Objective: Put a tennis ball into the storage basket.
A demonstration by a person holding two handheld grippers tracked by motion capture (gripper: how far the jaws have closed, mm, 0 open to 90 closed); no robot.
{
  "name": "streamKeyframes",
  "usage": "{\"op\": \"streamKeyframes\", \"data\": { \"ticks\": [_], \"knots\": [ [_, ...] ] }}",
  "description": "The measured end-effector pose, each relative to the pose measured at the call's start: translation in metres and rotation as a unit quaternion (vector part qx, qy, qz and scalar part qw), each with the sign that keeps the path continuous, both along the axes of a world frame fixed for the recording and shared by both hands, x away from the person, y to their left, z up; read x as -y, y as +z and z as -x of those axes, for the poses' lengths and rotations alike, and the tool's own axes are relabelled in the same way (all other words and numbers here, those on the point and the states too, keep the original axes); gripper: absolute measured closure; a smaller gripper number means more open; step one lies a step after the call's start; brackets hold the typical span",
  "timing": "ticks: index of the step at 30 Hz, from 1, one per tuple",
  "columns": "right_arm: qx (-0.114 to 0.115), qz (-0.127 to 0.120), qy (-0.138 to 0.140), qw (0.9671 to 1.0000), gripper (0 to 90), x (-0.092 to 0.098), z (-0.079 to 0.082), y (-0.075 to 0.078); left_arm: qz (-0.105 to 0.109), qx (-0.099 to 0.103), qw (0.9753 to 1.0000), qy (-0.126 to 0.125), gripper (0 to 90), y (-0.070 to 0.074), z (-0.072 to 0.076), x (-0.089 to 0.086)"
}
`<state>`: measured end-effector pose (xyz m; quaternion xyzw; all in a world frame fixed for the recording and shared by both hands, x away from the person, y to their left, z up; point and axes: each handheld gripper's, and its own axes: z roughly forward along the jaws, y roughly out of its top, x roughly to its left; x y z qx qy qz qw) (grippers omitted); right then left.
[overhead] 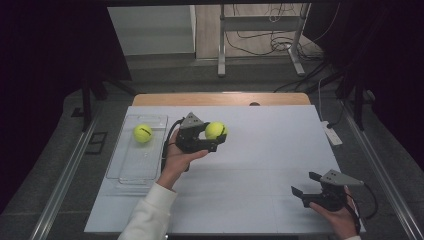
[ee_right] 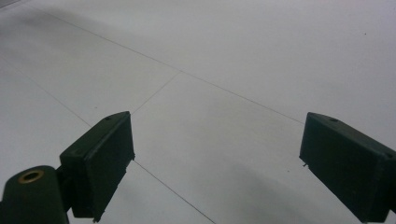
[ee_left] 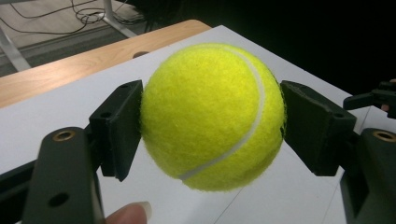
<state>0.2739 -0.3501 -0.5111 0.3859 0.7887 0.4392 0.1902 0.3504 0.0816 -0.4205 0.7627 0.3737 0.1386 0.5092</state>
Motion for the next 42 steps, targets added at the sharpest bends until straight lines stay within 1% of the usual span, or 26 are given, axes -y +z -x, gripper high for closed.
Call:
{"op": "streamKeyframes", "data": {
  "ticks": [8,13,17,25,31,42],
  "knots": [
    [0.000,0.001,-0.001,1.0000,9.8,0.000,0.000,0.000,-0.001,0.002,1.0000,0.007,26.4,0.001,0.000,-0.005],
    [0.000,0.001,0.000,1.0000,9.8,0.000,0.000,0.000,-0.007,0.003,0.9999,0.009,26.4,0.001,0.003,-0.006],
    [0.000,0.000,-0.001,1.0000,9.8,0.000,0.000,0.000,-0.006,0.005,0.9999,0.011,26.5,0.003,0.004,-0.008],
    [-0.001,0.001,-0.001,1.0000,9.8,0.000,-0.001,0.000,-0.006,0.002,0.9996,0.027,26.4,0.002,0.007,-0.018],
    [0.000,0.001,0.000,1.0000,9.8,0.001,0.000,0.000,-0.015,0.004,0.9992,0.038,26.4,0.002,0.009,-0.024],
    [0.000,0.002,0.000,1.0000,9.8,0.000,0.000,0.000,-0.015,0.003,0.9985,0.052,26.4,0.002,0.013,-0.035]
  ]
}}
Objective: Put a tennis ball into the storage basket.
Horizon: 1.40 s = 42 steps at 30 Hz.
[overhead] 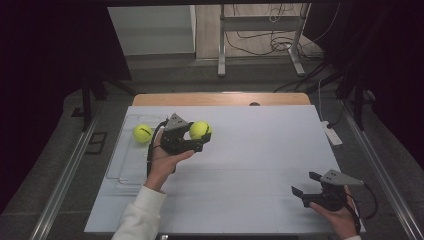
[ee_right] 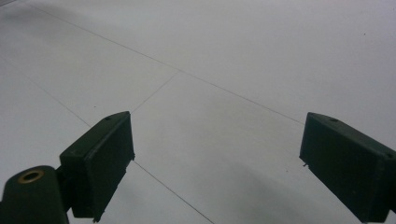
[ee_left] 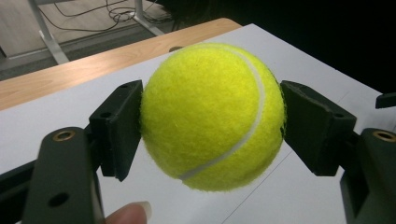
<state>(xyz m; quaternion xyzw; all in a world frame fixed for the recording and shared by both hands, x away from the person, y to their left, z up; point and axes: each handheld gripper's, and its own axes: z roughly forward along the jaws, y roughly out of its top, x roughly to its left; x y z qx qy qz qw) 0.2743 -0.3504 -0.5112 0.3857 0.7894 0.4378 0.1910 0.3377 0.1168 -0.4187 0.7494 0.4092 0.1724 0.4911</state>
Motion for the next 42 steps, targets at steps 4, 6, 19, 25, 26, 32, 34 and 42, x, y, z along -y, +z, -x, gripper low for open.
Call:
{"op": "streamKeyframes", "data": {
  "ticks": [4,6,19,25,26,32,34,42],
  "knots": [
    [0.000,-0.001,0.000,1.0000,9.8,0.000,0.000,0.000,-0.001,0.001,1.0000,0.003,26.4,0.001,0.001,-0.004],
    [0.000,0.000,0.000,1.0000,9.8,0.000,0.000,0.000,0.000,0.002,1.0000,0.005,26.4,0.001,0.002,-0.007],
    [-0.001,-0.001,0.000,1.0000,9.8,0.000,0.000,0.000,0.001,0.003,0.9998,0.019,26.4,0.001,0.006,-0.019],
    [-0.002,-0.001,-0.001,1.0000,9.8,0.000,0.000,0.000,0.002,0.001,0.9996,0.027,26.4,0.001,0.008,-0.027],
    [-0.002,0.000,0.000,1.0000,9.8,0.000,-0.001,0.000,0.002,0.000,0.9996,0.029,26.4,0.000,0.008,-0.028],
    [-0.003,0.000,0.001,1.0000,9.8,0.000,-0.001,-0.001,0.000,-0.003,0.9993,0.037,26.4,-0.002,0.011,-0.035],
    [-0.002,0.000,0.001,1.0000,9.8,0.000,-0.001,-0.001,0.000,-0.004,0.9992,0.041,26.4,-0.003,0.012,-0.038],
    [-0.002,0.001,0.000,1.0000,9.8,0.001,-0.001,0.000,0.004,-0.005,0.9986,0.053,26.4,-0.004,0.016,-0.051]
  ]
}}
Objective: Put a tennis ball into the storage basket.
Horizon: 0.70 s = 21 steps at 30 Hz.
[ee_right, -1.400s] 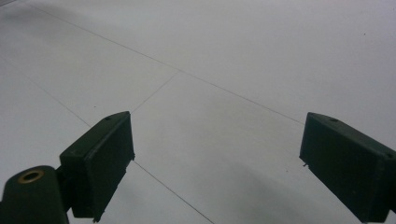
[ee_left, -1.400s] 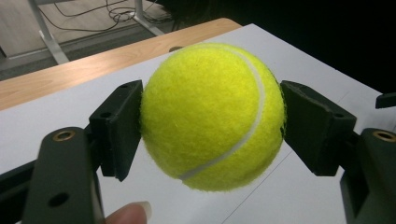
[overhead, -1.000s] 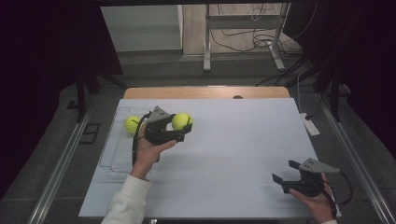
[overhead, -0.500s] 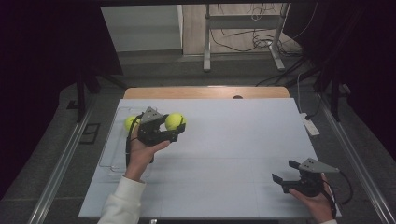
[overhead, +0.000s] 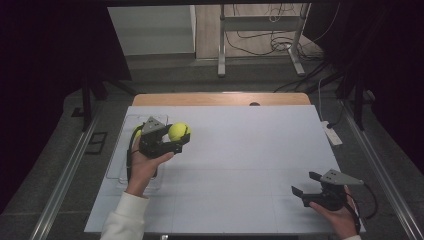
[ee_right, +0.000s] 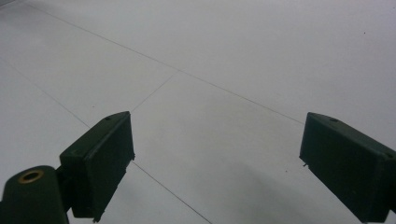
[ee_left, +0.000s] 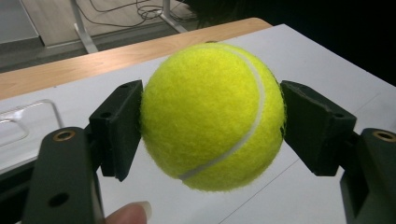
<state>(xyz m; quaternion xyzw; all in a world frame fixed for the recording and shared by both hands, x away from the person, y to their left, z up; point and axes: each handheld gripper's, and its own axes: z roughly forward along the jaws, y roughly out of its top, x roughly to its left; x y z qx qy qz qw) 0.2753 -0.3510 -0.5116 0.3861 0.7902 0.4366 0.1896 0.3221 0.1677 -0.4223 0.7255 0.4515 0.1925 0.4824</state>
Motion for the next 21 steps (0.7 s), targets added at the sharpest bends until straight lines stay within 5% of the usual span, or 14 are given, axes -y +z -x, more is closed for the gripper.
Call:
{"op": "streamKeyframes", "data": {
  "ticks": [21],
  "knots": [
    [0.000,0.001,0.000,1.0000,9.8,-0.001,0.000,-0.001,0.005,0.000,0.9997,0.025,26.4,-0.001,0.007,-0.026]
  ]
}}
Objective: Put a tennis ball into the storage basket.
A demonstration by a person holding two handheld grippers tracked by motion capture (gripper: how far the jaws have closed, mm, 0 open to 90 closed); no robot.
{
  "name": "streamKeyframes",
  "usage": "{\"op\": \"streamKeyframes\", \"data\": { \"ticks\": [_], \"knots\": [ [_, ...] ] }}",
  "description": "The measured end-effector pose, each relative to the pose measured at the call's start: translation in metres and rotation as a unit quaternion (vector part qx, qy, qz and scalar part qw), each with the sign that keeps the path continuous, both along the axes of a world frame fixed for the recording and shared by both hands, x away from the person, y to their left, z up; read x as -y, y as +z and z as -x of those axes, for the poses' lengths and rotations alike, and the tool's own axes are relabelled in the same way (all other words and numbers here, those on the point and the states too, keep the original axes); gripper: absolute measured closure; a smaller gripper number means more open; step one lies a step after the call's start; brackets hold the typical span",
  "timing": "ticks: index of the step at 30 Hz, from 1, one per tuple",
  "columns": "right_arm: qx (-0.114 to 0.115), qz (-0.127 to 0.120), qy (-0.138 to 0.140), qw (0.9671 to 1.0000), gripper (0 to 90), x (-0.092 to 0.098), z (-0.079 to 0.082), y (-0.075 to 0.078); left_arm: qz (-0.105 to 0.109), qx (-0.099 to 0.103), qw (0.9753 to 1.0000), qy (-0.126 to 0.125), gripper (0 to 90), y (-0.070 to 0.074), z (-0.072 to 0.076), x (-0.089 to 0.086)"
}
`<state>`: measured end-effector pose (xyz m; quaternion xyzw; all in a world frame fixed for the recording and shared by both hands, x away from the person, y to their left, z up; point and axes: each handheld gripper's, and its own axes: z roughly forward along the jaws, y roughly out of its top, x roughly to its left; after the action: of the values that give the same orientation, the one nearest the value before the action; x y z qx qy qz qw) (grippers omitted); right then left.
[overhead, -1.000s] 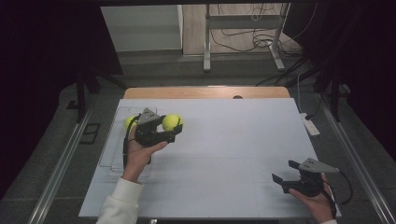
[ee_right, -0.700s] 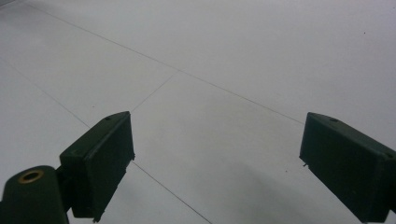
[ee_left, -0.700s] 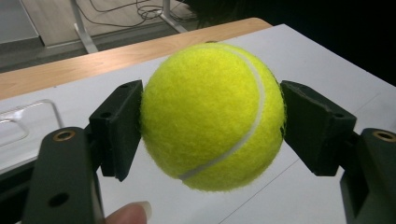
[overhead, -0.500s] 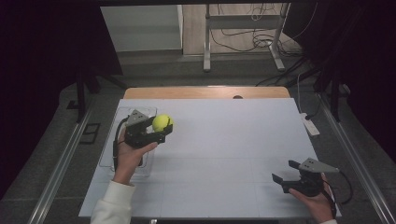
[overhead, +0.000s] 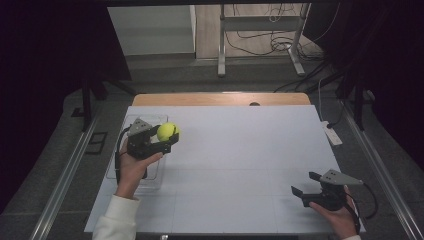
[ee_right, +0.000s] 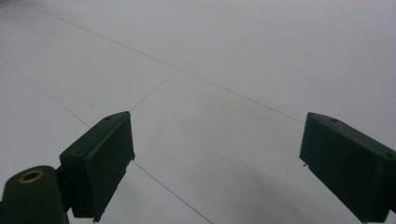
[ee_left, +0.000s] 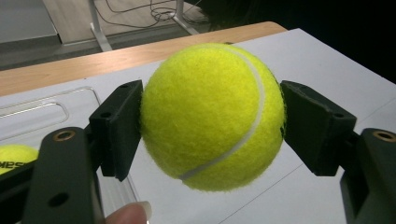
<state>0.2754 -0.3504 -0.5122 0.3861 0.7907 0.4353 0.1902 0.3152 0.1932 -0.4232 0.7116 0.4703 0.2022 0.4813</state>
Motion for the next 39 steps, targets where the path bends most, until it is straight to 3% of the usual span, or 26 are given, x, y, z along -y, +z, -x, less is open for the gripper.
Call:
{"op": "streamKeyframes", "data": {
  "ticks": [22,39],
  "knots": [
    [0.000,0.002,-0.001,1.0000,9.7,-0.001,0.000,0.000,-0.002,-0.004,0.9994,0.033,26.4,-0.004,0.003,-0.026],
    [0.000,0.005,-0.001,1.0000,9.7,-0.001,0.000,0.000,-0.003,-0.015,0.9974,0.070,26.4,-0.014,0.001,-0.051]
  ]
}}
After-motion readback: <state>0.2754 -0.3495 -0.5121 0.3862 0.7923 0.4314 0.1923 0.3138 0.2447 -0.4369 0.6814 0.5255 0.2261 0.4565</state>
